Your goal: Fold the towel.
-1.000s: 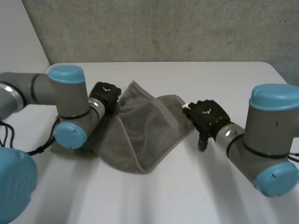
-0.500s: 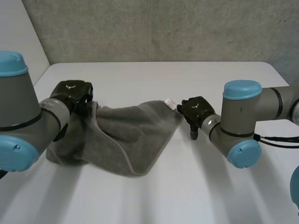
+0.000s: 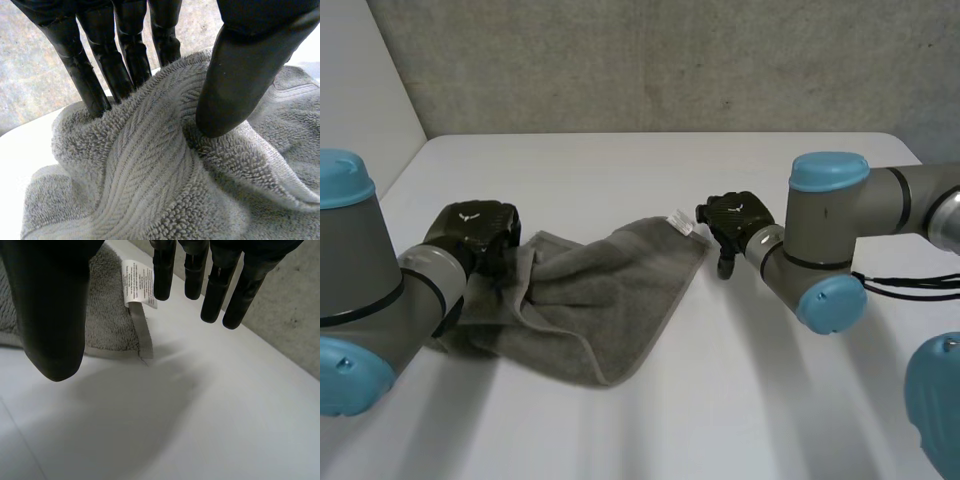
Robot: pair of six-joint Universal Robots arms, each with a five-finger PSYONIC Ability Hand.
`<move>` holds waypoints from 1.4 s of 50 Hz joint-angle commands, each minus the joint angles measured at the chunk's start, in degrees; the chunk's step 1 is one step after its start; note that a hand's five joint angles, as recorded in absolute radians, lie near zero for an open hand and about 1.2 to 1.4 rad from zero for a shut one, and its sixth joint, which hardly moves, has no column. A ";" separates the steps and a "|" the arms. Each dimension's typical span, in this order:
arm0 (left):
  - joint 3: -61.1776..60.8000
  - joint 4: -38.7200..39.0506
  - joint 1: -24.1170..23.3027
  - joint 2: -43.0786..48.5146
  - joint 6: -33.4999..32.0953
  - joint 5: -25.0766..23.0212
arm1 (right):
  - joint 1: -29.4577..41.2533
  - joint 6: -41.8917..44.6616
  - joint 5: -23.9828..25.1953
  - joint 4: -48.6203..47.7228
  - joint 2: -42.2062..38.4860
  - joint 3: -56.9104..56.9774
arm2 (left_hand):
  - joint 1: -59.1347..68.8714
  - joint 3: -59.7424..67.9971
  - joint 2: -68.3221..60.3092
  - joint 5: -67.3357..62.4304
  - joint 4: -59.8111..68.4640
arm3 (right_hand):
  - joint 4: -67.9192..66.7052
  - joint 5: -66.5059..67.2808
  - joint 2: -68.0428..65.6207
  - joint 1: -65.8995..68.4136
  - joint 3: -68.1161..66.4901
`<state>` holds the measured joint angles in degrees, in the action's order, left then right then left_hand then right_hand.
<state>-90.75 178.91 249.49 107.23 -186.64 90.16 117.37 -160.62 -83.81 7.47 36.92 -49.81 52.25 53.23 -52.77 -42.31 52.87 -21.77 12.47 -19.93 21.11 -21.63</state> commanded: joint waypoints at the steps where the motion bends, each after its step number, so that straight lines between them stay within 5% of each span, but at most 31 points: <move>1: -2.06 0.12 0.12 -1.59 0.49 -0.07 | 0.06 -3.82 0.66 7.03 -5.54 9.38 | -0.49 -1.47 1.01 0.55 -1.11 | -0.76 0.06 -2.60 1.42 -0.90; 33: -11.11 3.11 -0.14 -10.55 0.49 -0.51 | -0.30 -14.63 0.84 16.96 -19.42 34.33 | -0.49 -1.47 1.01 0.55 -1.11 | -3.95 3.25 -5.79 4.62 -4.09; 46: -12.08 3.81 -0.41 -11.52 0.58 -1.66 | -0.82 -15.95 1.54 17.23 -21.80 36.00 | -1.33 -2.31 1.85 1.39 -1.95 | -7.32 6.62 -9.16 7.98 -7.46; 70: -12.17 3.81 -0.41 -11.52 0.66 -1.66 | -0.74 -18.41 2.86 17.40 -21.71 37.32 | -1.83 -2.82 2.35 1.90 -2.45 | -41.94 41.24 -43.78 42.60 -42.08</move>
<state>-102.88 182.72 249.08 95.71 -186.06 88.51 116.55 -178.53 -81.20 24.76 14.78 -12.40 51.11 51.85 -51.64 -41.13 51.73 -58.55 48.70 -58.47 59.06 -58.48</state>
